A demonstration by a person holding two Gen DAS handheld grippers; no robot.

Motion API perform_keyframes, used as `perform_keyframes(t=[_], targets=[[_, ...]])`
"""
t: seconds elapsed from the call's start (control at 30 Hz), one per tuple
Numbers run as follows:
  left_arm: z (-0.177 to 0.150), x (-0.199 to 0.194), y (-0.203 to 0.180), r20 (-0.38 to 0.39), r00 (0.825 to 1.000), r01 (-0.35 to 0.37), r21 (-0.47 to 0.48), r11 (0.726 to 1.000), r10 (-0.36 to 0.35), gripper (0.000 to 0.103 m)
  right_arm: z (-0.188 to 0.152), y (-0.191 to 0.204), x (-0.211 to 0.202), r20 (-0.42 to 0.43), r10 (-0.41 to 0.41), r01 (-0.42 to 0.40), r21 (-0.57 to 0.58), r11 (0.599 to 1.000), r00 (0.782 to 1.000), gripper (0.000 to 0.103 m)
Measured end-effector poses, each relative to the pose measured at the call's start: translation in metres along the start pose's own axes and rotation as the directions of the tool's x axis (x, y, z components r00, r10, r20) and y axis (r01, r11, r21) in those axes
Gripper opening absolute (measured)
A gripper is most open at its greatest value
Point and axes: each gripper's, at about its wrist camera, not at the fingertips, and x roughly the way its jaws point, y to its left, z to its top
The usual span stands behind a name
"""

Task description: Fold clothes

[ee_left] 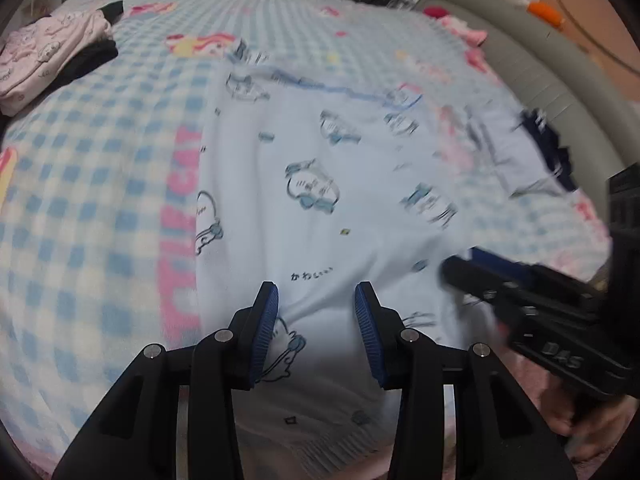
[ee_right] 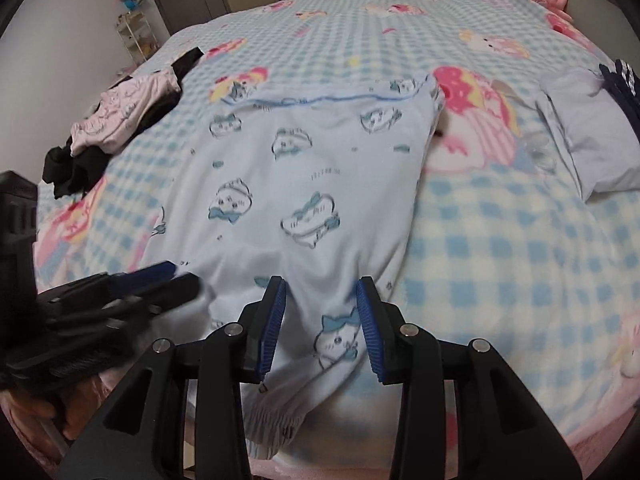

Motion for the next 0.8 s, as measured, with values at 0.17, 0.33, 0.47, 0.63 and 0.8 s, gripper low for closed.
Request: perform_keyframes(t=[0.17, 0.33, 0.47, 0.63, 0.8], targets=[[-0.008, 0.000, 0.015, -0.026, 0.999, -0.032, -0.024, 0.999, 0.032, 0.038, -0.012, -0.012, 0.003, -0.027, 0.001, -0.001, 0.019, 1.000, 1.000, 0.042], [-0.016, -0.011, 0.026, -0.020, 1.000, -0.007, -0.065, 0.998, 0.006, 0.033, -0.016, -0.033, -0.002, -0.033, 0.042, -0.039, 0.101, 0.994, 0.999, 0.045], [-0.006, -0.017, 0.011, 0.027, 1.000, 0.005, 0.007, 1.000, -0.005, 0.034, -0.003, -0.033, -0.018, 0.042, 0.042, -0.045, 0.082, 0.996, 0.998, 0.045], [0.020, -0.009, -0.003, 0.051, 0.999, -0.007, 0.058, 0.998, 0.004, 0.035, 0.003, -0.037, -0.004, 0.029, 0.021, -0.023, 0.058, 0.998, 0.999, 0.045], [0.029, 0.012, 0.000, 0.023, 0.998, -0.060, 0.094, 0.994, 0.058, 0.035, 0.009, -0.041, 0.010, 0.016, 0.000, 0.000, 0.033, 0.999, 1.000, 0.045]])
